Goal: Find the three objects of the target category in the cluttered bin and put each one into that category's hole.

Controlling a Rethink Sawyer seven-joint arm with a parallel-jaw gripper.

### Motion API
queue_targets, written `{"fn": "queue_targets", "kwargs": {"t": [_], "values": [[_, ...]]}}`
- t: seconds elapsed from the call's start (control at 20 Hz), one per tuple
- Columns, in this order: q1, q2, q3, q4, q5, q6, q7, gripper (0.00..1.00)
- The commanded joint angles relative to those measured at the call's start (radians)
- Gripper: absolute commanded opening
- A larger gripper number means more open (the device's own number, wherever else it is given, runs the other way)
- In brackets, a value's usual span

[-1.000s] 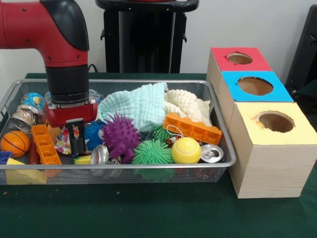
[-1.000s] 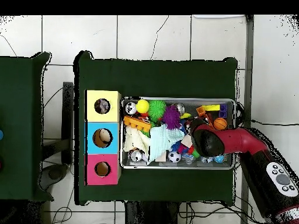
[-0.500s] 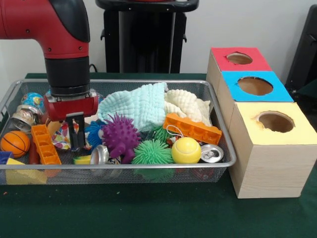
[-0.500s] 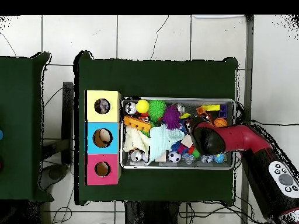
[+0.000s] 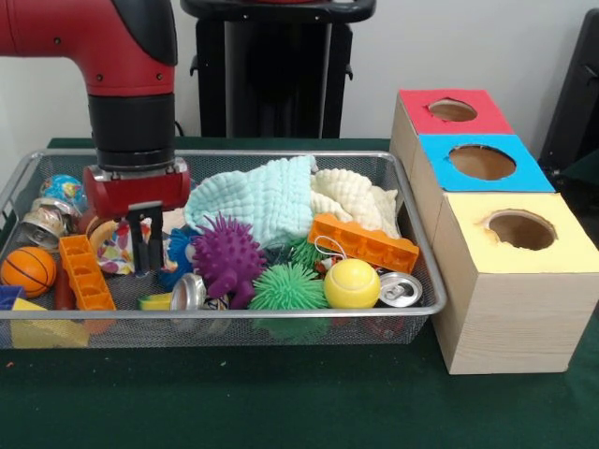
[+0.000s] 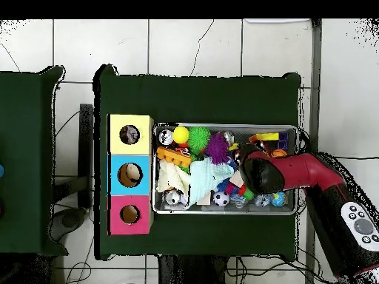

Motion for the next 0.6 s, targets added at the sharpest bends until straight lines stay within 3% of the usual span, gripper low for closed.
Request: {"fn": "queue_targets", "kwargs": {"t": [0.05,0.6], "values": [[0.041,-0.127,0.042,0.059,0.040,0.179,-0.232,0.00],[0.129,-0.297,0.022,0.109,0.201,0.329,-0.125,0.00]]}}
